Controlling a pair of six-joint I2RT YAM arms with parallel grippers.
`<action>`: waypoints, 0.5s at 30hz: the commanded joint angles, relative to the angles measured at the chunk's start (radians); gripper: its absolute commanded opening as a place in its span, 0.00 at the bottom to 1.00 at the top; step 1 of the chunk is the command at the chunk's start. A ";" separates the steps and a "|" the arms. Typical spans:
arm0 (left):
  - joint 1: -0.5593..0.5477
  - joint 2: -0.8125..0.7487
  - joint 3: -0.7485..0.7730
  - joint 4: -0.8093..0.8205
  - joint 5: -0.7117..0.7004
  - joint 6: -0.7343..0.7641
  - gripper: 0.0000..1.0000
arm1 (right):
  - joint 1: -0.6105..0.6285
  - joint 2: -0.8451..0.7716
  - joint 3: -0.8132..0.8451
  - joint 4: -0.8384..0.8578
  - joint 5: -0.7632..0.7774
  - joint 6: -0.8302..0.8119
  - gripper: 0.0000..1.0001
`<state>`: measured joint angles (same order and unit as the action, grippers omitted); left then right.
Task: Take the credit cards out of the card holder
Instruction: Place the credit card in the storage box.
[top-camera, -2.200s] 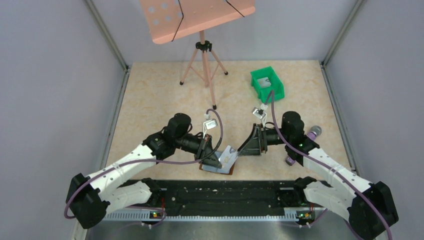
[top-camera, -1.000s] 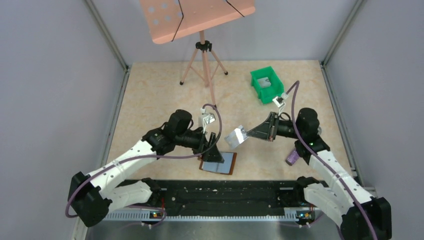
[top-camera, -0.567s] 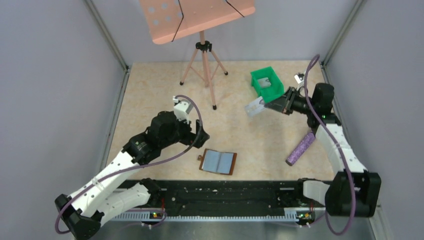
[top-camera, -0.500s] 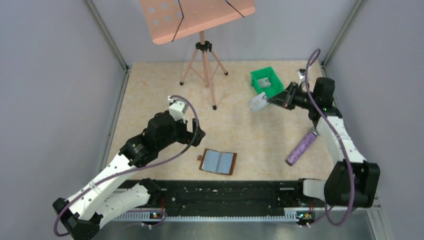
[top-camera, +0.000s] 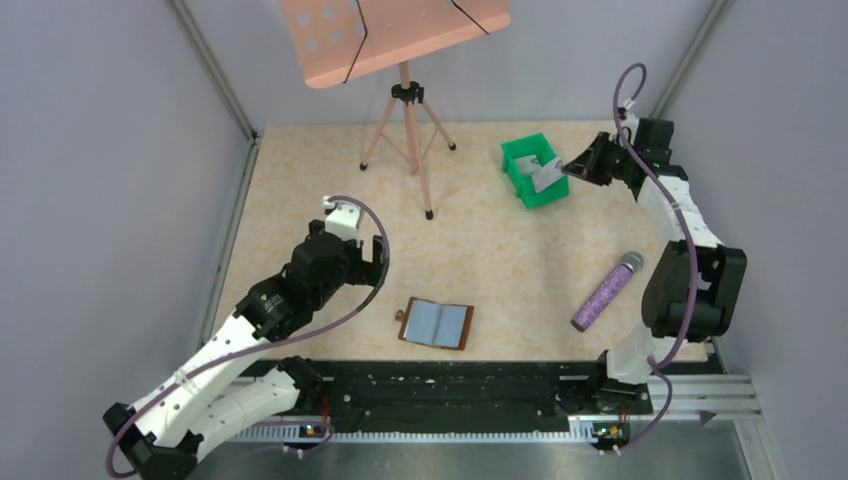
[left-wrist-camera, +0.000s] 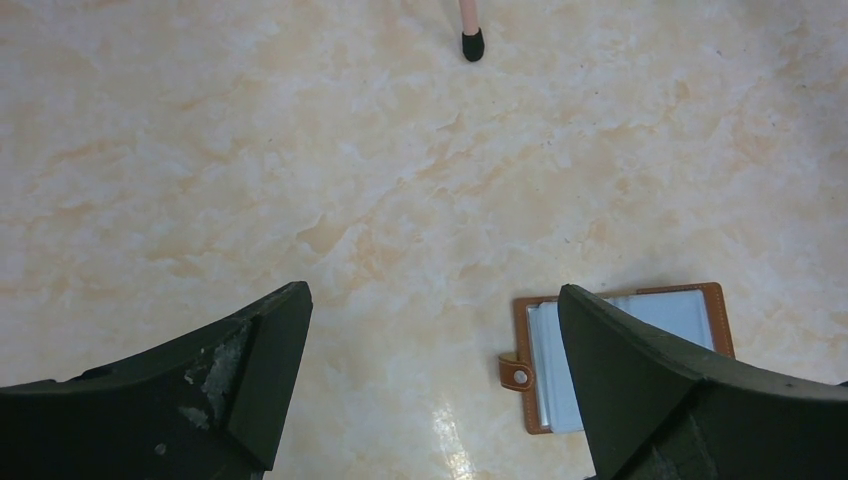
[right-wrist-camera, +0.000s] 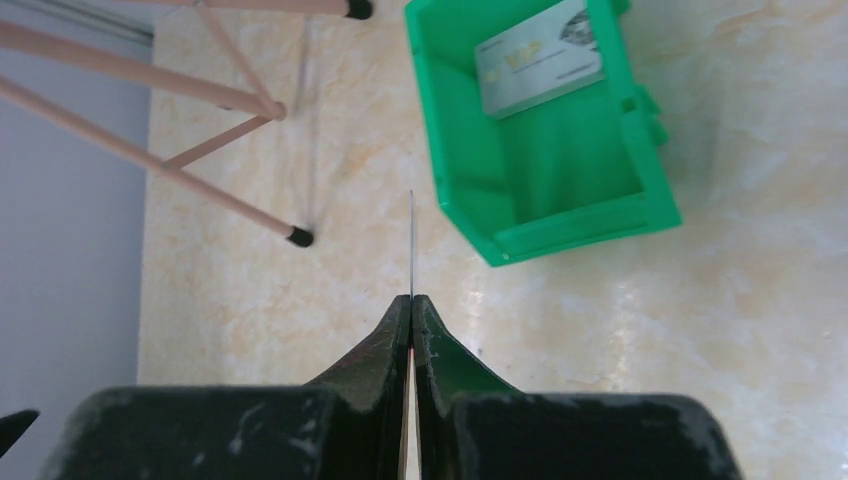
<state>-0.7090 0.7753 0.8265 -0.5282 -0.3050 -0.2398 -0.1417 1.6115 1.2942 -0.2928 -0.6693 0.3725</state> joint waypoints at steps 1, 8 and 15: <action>0.003 -0.014 -0.003 0.007 -0.069 0.028 0.99 | -0.037 0.092 0.105 -0.012 0.133 -0.056 0.00; 0.004 -0.043 -0.012 0.014 -0.096 0.033 0.99 | -0.033 0.238 0.177 0.159 0.108 0.046 0.00; 0.006 -0.066 -0.014 0.012 -0.141 0.038 0.99 | 0.008 0.380 0.315 0.144 0.107 0.066 0.00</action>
<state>-0.7071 0.7238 0.8196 -0.5354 -0.4030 -0.2131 -0.1600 1.9450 1.5066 -0.2012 -0.5655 0.4137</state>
